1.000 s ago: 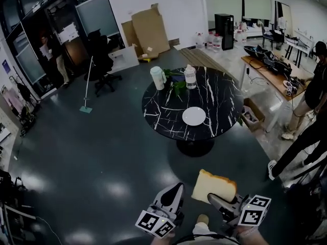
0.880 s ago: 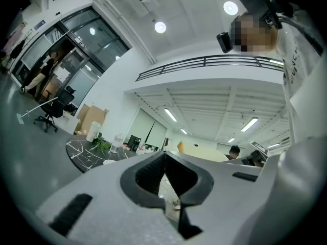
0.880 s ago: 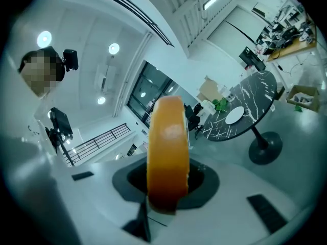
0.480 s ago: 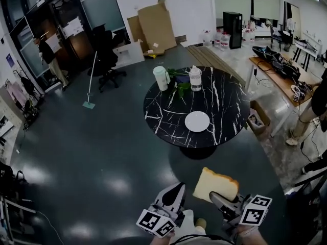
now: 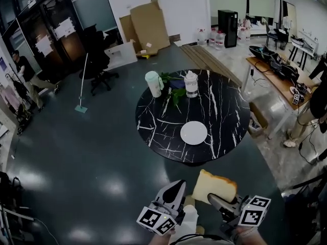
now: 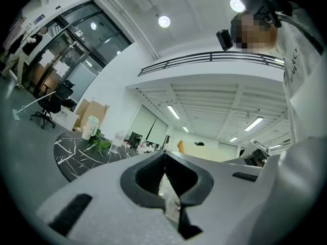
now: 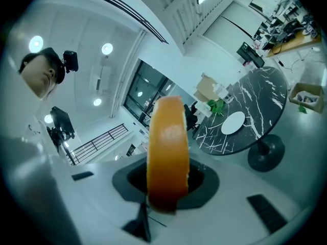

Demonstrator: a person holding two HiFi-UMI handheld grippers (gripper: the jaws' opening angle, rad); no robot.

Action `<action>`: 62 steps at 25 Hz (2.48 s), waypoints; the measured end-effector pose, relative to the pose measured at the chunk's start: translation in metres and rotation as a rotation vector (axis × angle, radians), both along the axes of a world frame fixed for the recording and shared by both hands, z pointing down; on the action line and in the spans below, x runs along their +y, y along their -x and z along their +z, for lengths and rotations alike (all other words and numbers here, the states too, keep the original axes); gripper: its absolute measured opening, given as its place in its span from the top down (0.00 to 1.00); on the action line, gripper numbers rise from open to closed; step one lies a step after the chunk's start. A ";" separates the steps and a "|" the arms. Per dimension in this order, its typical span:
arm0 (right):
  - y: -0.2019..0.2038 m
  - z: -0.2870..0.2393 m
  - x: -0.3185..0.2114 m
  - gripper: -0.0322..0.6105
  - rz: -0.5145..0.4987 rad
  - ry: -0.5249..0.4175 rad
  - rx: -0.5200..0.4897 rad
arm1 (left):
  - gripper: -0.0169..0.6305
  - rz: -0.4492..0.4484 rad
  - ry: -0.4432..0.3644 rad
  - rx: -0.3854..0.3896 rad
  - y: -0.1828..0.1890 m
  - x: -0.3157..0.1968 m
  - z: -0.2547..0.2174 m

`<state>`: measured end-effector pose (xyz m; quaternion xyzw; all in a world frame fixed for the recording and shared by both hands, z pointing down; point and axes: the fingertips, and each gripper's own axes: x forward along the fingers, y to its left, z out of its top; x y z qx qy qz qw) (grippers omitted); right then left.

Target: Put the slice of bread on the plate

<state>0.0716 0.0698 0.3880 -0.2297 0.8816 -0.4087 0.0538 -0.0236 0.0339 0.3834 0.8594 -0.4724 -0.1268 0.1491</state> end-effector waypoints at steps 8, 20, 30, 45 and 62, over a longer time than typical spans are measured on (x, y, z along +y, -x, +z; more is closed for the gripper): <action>0.022 0.011 -0.091 0.81 -0.008 0.017 0.008 | 0.96 0.012 0.014 -0.010 0.015 -0.092 0.013; 0.046 0.038 -0.189 0.81 -0.004 0.081 0.041 | 0.96 0.050 0.087 -0.013 0.030 -0.189 0.046; 0.040 0.071 -0.247 0.81 0.026 0.149 0.070 | 0.96 0.060 0.168 -0.020 0.025 -0.233 0.083; 0.074 0.166 -0.335 0.81 -0.107 0.315 0.125 | 0.96 -0.090 0.225 -0.059 0.053 -0.303 0.138; 0.088 0.213 -0.347 0.79 -0.283 0.451 0.345 | 0.96 -0.192 0.227 0.060 0.080 -0.301 0.135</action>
